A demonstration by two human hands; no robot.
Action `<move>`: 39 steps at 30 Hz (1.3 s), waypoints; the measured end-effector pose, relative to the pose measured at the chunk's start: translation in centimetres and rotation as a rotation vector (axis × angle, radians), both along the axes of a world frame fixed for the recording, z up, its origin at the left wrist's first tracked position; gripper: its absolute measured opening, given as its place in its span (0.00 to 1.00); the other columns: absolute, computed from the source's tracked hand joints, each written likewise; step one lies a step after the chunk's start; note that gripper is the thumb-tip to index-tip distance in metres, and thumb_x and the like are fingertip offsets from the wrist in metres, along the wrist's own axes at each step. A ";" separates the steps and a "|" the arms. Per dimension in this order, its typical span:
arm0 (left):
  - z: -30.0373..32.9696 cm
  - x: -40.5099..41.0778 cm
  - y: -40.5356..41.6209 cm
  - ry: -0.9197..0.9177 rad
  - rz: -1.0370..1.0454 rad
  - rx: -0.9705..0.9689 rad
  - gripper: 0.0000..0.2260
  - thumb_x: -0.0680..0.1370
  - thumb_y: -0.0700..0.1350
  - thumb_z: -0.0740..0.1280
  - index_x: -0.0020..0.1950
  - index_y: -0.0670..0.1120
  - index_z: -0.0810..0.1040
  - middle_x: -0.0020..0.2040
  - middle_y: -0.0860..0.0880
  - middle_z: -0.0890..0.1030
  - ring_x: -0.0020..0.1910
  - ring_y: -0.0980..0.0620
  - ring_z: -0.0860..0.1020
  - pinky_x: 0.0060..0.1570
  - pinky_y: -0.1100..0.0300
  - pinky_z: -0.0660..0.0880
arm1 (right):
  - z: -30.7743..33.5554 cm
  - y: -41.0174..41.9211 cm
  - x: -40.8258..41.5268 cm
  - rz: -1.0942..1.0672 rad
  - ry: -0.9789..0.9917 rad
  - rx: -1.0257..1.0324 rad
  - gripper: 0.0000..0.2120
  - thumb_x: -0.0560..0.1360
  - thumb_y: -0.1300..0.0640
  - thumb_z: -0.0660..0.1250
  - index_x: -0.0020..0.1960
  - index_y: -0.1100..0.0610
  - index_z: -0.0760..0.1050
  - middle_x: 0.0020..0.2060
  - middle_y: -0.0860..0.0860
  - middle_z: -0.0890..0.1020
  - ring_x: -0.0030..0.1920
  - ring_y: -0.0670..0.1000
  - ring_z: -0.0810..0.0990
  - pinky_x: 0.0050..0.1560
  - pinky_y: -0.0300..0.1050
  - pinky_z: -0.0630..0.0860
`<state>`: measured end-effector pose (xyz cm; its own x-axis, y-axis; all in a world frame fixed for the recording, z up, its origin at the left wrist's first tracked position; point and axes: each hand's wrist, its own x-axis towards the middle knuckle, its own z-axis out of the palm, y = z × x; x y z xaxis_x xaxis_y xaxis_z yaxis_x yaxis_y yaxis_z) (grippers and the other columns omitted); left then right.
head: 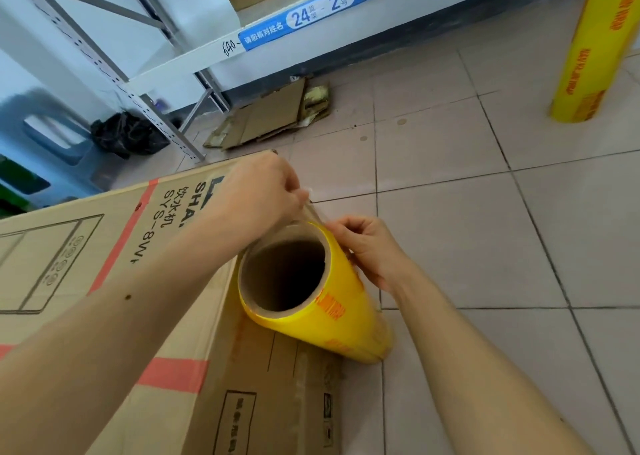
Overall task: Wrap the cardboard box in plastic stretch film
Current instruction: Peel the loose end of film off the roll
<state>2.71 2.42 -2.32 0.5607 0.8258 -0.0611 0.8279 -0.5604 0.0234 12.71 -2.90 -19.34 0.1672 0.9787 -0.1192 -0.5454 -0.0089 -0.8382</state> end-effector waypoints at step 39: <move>-0.8 4.1 9.3 0.609 -0.148 0.033 0.10 0.79 0.51 0.69 0.59 0.59 0.83 0.52 0.57 0.83 0.50 0.55 0.79 0.42 0.61 0.75 | -2.7 9.7 0.6 0.045 -0.043 0.052 0.17 0.65 0.50 0.79 0.39 0.62 0.77 0.32 0.55 0.79 0.34 0.53 0.77 0.36 0.45 0.74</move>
<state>6.82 11.71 -3.13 0.5415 0.7491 -0.3815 0.6013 -0.6623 -0.4470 13.33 6.76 -22.00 0.1265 0.9900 -0.0622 -0.5092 0.0110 -0.8606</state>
